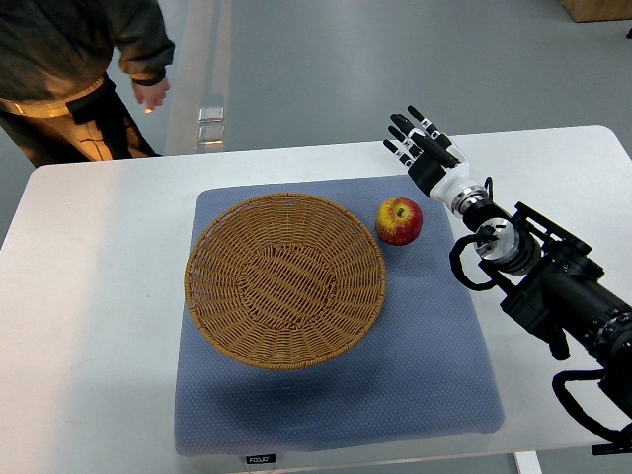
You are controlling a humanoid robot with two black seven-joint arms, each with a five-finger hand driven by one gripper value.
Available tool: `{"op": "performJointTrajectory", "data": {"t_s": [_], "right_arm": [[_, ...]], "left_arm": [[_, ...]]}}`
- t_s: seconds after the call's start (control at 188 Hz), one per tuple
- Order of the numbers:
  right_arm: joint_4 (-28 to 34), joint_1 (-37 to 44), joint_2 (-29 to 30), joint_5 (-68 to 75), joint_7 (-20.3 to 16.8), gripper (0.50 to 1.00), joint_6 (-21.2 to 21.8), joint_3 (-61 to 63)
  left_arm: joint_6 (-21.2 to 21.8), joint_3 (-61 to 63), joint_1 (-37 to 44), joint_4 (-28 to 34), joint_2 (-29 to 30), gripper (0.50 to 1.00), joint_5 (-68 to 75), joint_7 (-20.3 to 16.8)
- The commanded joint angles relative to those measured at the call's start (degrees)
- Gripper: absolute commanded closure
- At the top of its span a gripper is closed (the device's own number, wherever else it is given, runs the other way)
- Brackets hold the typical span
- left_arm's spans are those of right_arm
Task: Place red apple in basket with right hand
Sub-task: 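Raise the right hand and swing it over the apple beside the basket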
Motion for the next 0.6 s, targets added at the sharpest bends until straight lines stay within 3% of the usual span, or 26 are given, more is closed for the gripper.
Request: {"op": "performJointTrajectory", "data": {"t_s": [0.0, 0.256, 0.427, 0.432, 0.517, 0.565, 0.571, 0.592], "right_arm": [[0.0, 0.1, 0.0, 0.0, 0.0, 0.576, 0.0, 0.0], [0.5, 0.8, 0.0, -0.4, -0.5, 0.576, 1.0, -1.4], [0.9, 6.4, -2.6, -6.1, -3.7, 0.576, 2.5, -10.5], [1.5, 8.9, -5.6, -10.1, -4.5, 0.576, 3.8, -16.1], [4.3, 16.1, -11.1, -15.7, -6.2, 0.576, 6.3, -25.7], [4.3, 16.1, -11.1, -15.8, -6.2, 0.576, 6.3, -25.7], [6.1, 20.8, -14.5, -17.7, -7.6, 0.576, 8.8, -32.7], [6.9, 23.2, -16.0, -18.2, -8.4, 0.576, 10.3, -36.4]], "left_arm": [[0.0, 0.0, 0.0, 0.0, 0.0, 0.5, 0.0, 0.0], [0.0, 0.0, 0.0, 0.0, 0.0, 0.5, 0.0, 0.0], [0.0, 0.0, 0.0, 0.0, 0.0, 0.5, 0.0, 0.0], [0.0, 0.0, 0.0, 0.0, 0.0, 0.5, 0.0, 0.0], [0.0, 0.0, 0.0, -0.1, 0.0, 0.5, 0.0, 0.0], [0.0, 0.0, 0.0, -0.1, 0.0, 0.5, 0.0, 0.0], [0.0, 0.0, 0.0, 0.0, 0.0, 0.5, 0.0, 0.0], [0.0, 0.0, 0.0, 0.0, 0.0, 0.5, 0.0, 0.0]]}}
